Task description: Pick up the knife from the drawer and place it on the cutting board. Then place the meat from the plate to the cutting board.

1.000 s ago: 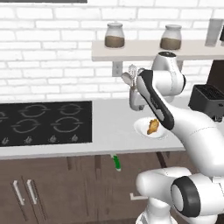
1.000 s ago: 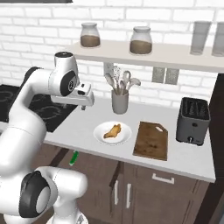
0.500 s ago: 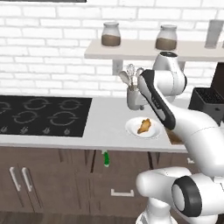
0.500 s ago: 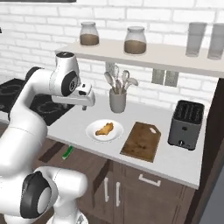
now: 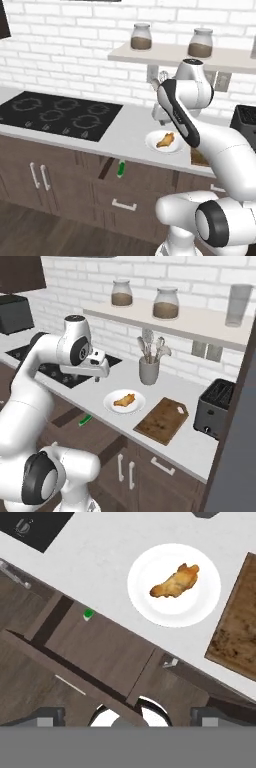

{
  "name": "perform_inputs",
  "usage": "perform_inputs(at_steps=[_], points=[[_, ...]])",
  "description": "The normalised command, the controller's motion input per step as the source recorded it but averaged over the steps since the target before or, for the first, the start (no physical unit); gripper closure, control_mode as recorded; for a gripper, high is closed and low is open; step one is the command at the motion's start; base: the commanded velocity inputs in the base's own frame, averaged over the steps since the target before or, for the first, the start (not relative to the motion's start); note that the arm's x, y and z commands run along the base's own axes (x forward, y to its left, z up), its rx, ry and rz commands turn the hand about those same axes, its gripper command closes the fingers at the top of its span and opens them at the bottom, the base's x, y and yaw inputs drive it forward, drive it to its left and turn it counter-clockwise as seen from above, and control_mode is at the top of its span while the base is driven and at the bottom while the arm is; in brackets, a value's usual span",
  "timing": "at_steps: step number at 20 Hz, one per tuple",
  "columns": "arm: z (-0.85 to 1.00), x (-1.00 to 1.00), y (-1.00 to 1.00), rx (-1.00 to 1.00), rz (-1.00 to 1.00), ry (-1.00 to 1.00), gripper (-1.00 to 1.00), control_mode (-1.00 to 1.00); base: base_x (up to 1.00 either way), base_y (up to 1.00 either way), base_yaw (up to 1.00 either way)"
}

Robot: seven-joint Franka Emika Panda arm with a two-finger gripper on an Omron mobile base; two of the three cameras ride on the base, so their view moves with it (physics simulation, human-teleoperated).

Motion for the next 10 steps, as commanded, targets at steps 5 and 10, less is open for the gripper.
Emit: perform_inputs(at_steps=[5,10], points=[[0.0,0.0,0.0,0.0,0.0,0.0,-1.0,1.0,-0.01,-0.37,0.5],[0.0,0.0,0.0,0.0,0.0,0.0,-1.0,1.0,0.01,-0.22,0.29]])
